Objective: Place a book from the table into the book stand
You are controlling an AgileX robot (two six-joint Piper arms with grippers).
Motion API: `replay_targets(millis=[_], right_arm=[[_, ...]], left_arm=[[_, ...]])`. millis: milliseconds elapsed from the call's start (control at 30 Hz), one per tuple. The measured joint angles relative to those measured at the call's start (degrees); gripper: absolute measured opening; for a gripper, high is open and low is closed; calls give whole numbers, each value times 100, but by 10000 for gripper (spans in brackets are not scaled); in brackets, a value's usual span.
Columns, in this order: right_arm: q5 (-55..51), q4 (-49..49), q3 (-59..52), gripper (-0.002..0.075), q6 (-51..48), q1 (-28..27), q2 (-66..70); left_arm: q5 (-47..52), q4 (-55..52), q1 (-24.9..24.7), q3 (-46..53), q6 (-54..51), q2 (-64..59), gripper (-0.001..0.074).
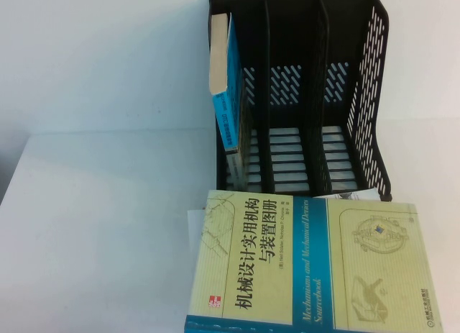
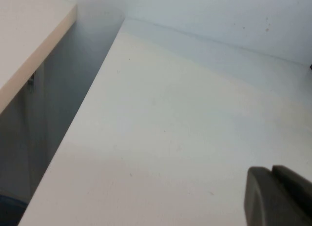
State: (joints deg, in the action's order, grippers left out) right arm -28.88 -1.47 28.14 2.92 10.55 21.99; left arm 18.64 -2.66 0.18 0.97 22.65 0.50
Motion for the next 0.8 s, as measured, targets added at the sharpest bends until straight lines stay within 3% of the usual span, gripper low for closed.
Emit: replay_targets(millis=[800], right_arm=[[10,0,-5,-3,0,0,0]], left_arm=[[50,0,47,-7,37,0,-2]])
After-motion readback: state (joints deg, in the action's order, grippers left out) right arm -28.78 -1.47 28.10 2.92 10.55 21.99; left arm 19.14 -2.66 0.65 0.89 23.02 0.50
